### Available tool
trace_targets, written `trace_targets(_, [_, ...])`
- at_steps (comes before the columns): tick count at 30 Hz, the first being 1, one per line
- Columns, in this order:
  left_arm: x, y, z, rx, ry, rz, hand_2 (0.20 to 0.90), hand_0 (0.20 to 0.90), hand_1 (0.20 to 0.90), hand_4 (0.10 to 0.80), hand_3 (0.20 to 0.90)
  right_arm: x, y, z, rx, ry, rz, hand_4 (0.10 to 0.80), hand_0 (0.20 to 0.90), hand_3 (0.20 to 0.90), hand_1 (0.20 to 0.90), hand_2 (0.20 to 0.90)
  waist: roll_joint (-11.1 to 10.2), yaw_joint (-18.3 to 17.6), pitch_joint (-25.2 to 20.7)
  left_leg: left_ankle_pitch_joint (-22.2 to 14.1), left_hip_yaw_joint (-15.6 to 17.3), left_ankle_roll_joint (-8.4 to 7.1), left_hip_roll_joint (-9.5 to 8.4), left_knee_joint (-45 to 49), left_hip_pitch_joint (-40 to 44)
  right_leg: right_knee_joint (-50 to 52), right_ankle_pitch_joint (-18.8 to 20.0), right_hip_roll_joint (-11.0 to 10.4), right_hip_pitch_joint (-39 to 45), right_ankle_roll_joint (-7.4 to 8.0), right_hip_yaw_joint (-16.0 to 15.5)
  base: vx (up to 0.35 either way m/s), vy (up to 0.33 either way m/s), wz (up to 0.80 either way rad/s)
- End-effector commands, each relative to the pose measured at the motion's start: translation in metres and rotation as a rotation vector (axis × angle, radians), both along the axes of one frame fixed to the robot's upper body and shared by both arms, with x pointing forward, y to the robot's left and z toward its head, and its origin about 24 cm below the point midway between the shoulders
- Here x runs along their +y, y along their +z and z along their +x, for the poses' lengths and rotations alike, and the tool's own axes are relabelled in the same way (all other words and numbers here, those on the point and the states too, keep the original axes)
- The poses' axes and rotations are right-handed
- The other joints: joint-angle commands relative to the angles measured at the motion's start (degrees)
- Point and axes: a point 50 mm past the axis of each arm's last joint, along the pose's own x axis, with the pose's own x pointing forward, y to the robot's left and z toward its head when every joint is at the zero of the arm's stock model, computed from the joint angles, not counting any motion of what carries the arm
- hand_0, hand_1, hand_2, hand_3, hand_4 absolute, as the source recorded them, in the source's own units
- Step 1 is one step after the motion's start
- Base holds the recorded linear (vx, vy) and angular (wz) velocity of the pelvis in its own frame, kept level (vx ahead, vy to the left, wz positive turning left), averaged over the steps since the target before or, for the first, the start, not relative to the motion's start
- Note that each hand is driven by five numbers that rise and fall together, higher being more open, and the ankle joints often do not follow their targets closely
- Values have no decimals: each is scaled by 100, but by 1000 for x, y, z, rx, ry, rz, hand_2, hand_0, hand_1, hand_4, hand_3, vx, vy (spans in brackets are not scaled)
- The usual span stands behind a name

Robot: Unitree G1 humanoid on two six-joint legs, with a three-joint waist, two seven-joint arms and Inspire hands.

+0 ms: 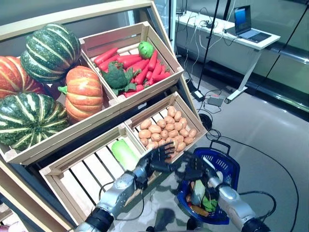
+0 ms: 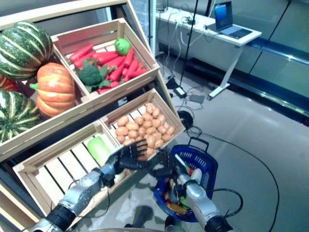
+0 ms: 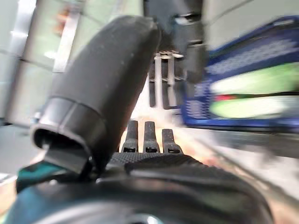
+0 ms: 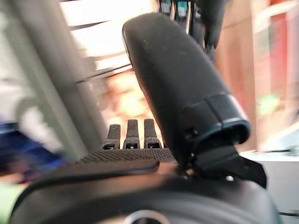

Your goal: Put vegetables into the basket

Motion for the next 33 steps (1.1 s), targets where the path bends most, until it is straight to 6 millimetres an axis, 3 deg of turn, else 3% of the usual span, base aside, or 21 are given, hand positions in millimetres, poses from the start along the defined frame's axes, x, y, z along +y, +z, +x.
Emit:
trace_targets(1, [5, -5, 8, -26, 9, 57, 900, 900, 900, 800, 900, -3, 1, 9, -37, -4, -53, 800, 900, 900, 900, 900, -46, -91, -154, -327, 57, -149, 15, 112, -182, 155, -368, -276, 300, 298, -110, -18, 1, -4])
trace_targets(4, [17, -29, -5, 72, 75, 137, 900, 900, 900, 800, 900, -12, -19, -5, 82, -90, -70, 800, 900, 900, 900, 900, -33, -100, -78, -330, 96, -144, 27, 129, -185, 178, -376, -259, 289, 293, -75, -19, 1, -5])
trace_targets(8, [26, -33, -7, 81, 157, 144, 900, 900, 900, 800, 900, -18, -26, -12, 110, -145, -73, 800, 900, 900, 900, 900, -8, -100, 4, -332, 101, -144, 30, 126, -174, 173, -373, -254, 302, 279, -54, -18, 5, -10])
trace_targets(12, [33, -15, 6, -39, 278, 89, 900, 900, 900, 800, 900, -23, -20, -7, 59, -224, -57, 800, 900, 900, 900, 900, 13, -69, 59, -325, 49, -152, 19, 116, -165, 137, -350, -275, 345, 262, -66, -6, 3, -1])
trace_targets(18, [47, 23, 26, -298, 288, 144, 900, 900, 900, 800, 900, -36, -16, -8, 37, -316, -44, 800, 900, 900, 900, 900, 46, -23, 31, -302, 0, -191, 37, 78, -160, 81, -336, -297, 389, 248, -141, 12, 7, 5])
trace_targets(23, [77, 45, 31, -431, 281, 331, 900, 900, 900, 800, 900, -56, -18, -18, 66, -346, -76, 800, 900, 900, 900, 900, 101, -33, -5, -261, -18, -227, 63, 59, -168, 76, -357, -288, 398, 226, -197, 46, 47, 3])
trace_targets(28, [96, 55, 30, -494, 208, 532, 900, 900, 900, 800, 900, -70, -21, -30, 103, -328, -113, 800, 900, 900, 900, 900, 109, -69, -31, -251, -9, -244, 63, 61, -208, 64, -382, -258, 365, 218, -194, 53, 53, 1])
trace_targets(33, [114, 61, 28, -480, 38, 697, 900, 900, 900, 800, 900, -83, -22, -39, 132, -318, -150, 800, 900, 900, 900, 900, 139, -118, -10, -230, 38, -249, 60, 56, -269, 56, -383, -250, 299, 231, -200, 34, 48, 1])
